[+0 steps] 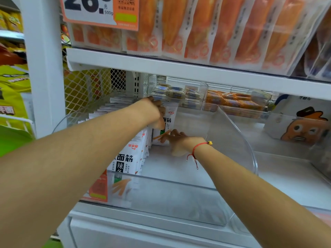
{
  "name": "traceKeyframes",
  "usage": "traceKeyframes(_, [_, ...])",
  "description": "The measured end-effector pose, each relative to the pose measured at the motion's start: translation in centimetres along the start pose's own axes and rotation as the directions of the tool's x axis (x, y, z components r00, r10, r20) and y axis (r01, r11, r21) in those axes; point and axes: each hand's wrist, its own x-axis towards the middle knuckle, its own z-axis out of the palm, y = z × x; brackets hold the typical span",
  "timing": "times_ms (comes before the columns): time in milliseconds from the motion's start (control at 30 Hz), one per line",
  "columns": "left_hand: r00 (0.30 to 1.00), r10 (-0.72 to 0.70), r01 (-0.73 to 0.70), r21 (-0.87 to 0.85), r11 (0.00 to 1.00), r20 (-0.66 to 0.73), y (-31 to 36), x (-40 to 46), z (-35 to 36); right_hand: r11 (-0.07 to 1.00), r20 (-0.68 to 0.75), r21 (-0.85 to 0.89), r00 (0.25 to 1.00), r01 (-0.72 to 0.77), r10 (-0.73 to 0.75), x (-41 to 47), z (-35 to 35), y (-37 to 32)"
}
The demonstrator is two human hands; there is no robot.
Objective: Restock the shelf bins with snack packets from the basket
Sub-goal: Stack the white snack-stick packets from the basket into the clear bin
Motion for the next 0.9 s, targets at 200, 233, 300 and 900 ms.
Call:
traceKeyframes(200, [0.998, 0.002, -0.004, 0.043, 0.999, 0.059, -0.1, 0.2, -0.2, 0.999, 0.024, 0.046, 1.000, 0.008, -0.009, -0.5, -1.1, -0.3])
traceKeyframes(233, [0.998, 0.009, -0.012, 0.041, 0.999, 0.064, -0.1, 0.0, -0.3, 0.997, 0.018, 0.069, 1.000, 0.020, -0.021, -0.8, -1.4, -0.4])
traceKeyframes(300, [0.998, 0.011, -0.012, 0.019, 1.000, 0.063, -0.2, -0.6, -0.4, 0.994, 0.002, 0.105, 0.999, 0.038, -0.038, -1.8, -1.7, -0.6])
traceKeyframes(900, [0.910, -0.287, -0.078, -0.804, 0.589, -0.298, 2.2, -18.5, -1.4, 0.849, -0.623, 0.423, 0.782, 0.316, 0.020, -19.9, -0.5, -1.8])
